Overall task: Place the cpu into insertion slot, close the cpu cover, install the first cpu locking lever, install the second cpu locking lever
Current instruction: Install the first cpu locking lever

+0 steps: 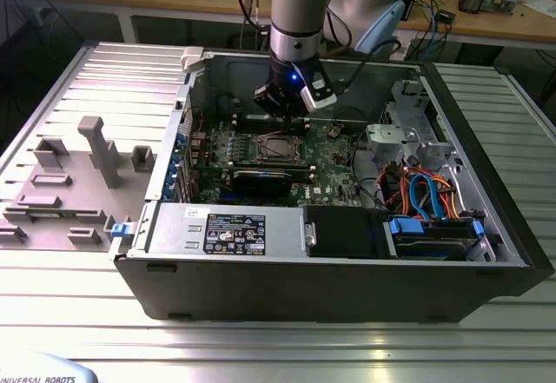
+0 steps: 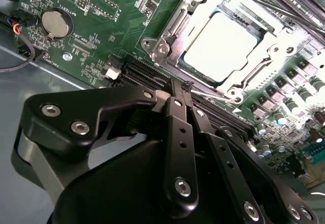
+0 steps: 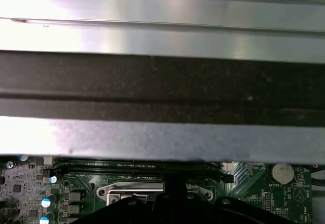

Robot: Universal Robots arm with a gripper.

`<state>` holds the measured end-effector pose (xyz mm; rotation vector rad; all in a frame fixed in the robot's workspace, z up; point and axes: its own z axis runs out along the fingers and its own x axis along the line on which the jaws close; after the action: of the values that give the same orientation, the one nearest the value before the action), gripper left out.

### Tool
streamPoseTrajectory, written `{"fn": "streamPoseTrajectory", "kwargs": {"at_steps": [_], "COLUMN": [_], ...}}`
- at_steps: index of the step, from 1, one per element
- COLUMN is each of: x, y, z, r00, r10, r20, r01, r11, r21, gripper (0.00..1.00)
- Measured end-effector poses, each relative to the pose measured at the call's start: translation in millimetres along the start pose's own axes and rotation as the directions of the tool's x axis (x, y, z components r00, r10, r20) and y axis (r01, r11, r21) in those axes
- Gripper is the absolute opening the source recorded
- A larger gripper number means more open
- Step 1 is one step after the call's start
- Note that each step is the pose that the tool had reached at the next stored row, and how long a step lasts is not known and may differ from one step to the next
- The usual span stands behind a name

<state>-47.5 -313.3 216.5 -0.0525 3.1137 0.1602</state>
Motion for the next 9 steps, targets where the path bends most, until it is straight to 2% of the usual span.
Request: {"fn": "streamPoseTrajectory", "kwargs": {"at_steps": [9], "x": [-3.4], "y": [-0.9], "z": [7.7], "r00": [1.0], "r10": [0.003], "r20": [-0.0053], "r01": [-0.003], "r11": [1.0], "r21": [0.003], "gripper": [0.11]}}
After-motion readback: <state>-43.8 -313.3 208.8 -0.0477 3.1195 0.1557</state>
